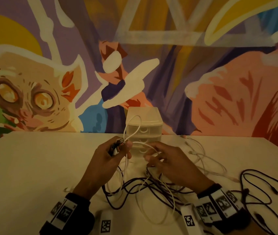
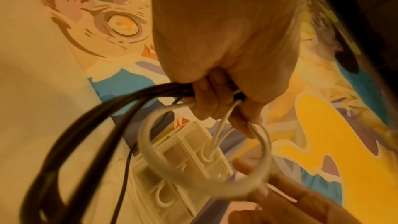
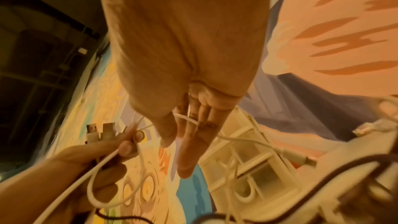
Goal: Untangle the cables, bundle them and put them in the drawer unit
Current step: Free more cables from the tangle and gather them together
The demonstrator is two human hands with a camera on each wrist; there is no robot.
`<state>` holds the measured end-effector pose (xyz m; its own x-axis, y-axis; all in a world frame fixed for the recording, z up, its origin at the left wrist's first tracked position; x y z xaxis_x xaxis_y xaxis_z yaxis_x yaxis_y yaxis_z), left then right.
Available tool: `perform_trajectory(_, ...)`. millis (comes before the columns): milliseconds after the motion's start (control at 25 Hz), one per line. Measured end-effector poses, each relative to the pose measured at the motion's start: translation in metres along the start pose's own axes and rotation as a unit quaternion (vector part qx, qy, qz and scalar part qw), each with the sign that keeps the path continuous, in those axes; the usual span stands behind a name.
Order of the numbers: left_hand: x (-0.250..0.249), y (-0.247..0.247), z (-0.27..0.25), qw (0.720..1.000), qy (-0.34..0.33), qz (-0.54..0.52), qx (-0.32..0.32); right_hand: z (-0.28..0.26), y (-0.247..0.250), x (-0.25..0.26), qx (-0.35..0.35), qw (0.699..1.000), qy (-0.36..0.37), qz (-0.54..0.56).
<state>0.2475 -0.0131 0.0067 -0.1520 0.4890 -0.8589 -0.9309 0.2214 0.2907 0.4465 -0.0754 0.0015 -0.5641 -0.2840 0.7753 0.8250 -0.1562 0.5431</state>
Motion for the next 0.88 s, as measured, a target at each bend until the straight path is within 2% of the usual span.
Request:
perform_trajectory(40,-0.001,0.000,0.001,1.000,-0.004,-0.011,-0.003,0.003,0.012,0.006,-0.037,0.999,0.019,0.009)
perform_trajectory(120,0.004,0.008,0.006,0.999,0.004,-0.038,-0.031,-0.001,0.074,0.011,-0.191,0.980,0.055,-0.001)
perform_trajectory(160,0.008,0.014,0.008,0.997,0.019,-0.053,-0.053,-0.009,0.115,0.001,-0.249,0.966,0.040,-0.051)
perform_trajectory(200,0.013,0.021,0.009,0.995,0.034,-0.063,-0.075,-0.016,0.153,-0.013,-0.255,0.954,-0.005,-0.160)
perform_trajectory(240,0.018,0.028,0.011,0.992,0.049,-0.071,-0.095,-0.024,0.184,-0.037,-0.202,0.926,-0.107,-0.302)
perform_trajectory(280,0.021,0.033,0.011,0.989,0.059,-0.077,-0.111,-0.041,0.208,-0.065,-0.118,0.866,-0.243,-0.421)
perform_trajectory(320,0.022,0.035,0.012,0.988,0.062,-0.081,-0.119,-0.061,0.221,-0.088,-0.034,0.791,-0.338,-0.509)
perform_trajectory(360,0.022,0.034,0.012,0.987,0.062,-0.085,-0.121,-0.073,0.217,-0.092,0.019,0.764,-0.360,-0.535)
perform_trajectory(400,0.021,0.031,0.012,0.987,0.065,-0.087,-0.122,-0.072,0.198,-0.085,0.041,0.802,-0.324,-0.500)
perform_trajectory(440,0.019,0.027,0.011,0.986,0.073,-0.087,-0.121,-0.061,0.166,-0.065,0.038,0.877,-0.225,-0.424)
perform_trajectory(480,0.016,0.023,0.009,0.986,0.081,-0.083,-0.117,-0.049,0.127,-0.033,0.015,0.938,-0.095,-0.332)
perform_trajectory(520,0.011,0.019,0.009,0.987,0.087,-0.079,-0.112,-0.037,0.088,-0.002,0.015,0.964,0.003,-0.267)
perform_trajectory(560,0.007,0.015,0.008,0.987,0.091,-0.079,-0.105,-0.029,0.049,0.016,0.038,0.966,0.067,-0.245)
perform_trajectory(600,0.003,0.012,0.008,0.987,0.089,-0.084,-0.100,-0.020,0.014,0.023,0.076,0.958,0.091,-0.262)
perform_trajectory(680,-0.009,0.015,0.009,0.987,0.076,-0.098,-0.102,-0.007,-0.040,0.013,0.174,0.919,0.060,-0.349)
perform_trajectory(720,-0.015,0.022,0.011,0.986,0.066,-0.105,-0.114,-0.002,-0.048,0.007,0.200,0.895,0.050,-0.396)
perform_trajectory(760,-0.020,0.034,0.012,0.984,0.056,-0.110,-0.130,0.002,-0.046,0.007,0.190,0.886,0.062,-0.418)
perform_trajectory(800,-0.024,0.046,0.013,0.981,0.046,-0.118,-0.148,0.007,-0.035,0.010,0.162,0.893,0.085,-0.410)
perform_trajectory(880,-0.032,0.071,0.014,0.970,0.034,-0.153,-0.187,0.013,0.013,0.021,0.078,0.935,0.096,-0.333)
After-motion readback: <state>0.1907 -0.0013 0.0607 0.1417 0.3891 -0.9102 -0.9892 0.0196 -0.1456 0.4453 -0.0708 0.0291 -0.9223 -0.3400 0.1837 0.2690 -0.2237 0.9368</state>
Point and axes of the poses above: each hand's wrist, its own z-axis towards the middle knuckle, its own y-axis out of the back of the hand, x = y × z, the point moved 7 cm from there along z, towards the middle knuckle, and after that the axes turned 2 degrees about -z, right-handed, at the moved point
